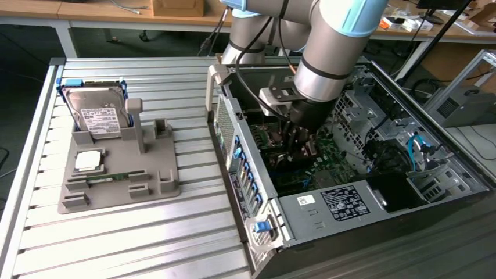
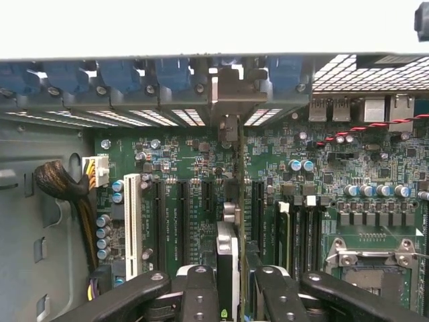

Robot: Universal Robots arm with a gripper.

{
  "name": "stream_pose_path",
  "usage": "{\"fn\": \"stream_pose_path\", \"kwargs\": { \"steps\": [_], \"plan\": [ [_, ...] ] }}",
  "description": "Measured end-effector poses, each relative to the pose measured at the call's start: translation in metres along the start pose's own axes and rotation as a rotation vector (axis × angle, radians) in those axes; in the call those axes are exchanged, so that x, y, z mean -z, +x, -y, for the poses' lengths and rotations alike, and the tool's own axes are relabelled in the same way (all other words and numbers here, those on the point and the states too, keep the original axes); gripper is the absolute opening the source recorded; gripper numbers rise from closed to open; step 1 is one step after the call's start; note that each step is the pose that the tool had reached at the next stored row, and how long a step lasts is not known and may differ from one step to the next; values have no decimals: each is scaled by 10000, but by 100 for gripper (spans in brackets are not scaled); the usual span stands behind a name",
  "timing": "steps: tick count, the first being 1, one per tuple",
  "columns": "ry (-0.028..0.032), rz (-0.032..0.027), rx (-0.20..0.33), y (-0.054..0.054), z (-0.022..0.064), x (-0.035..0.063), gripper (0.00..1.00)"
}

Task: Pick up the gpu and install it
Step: 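Insert the gpu into the slot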

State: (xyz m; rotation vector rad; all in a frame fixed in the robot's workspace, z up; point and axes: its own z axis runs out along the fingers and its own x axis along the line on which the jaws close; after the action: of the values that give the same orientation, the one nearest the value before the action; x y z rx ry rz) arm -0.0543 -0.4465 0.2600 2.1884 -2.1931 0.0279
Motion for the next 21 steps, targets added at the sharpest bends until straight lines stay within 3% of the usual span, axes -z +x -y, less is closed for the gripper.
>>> {"fn": "stream_pose_path", "kwargs": {
  "steps": [21],
  "plan": [
    [-33,0,2,-1,3,-34,27]
  ]
}}
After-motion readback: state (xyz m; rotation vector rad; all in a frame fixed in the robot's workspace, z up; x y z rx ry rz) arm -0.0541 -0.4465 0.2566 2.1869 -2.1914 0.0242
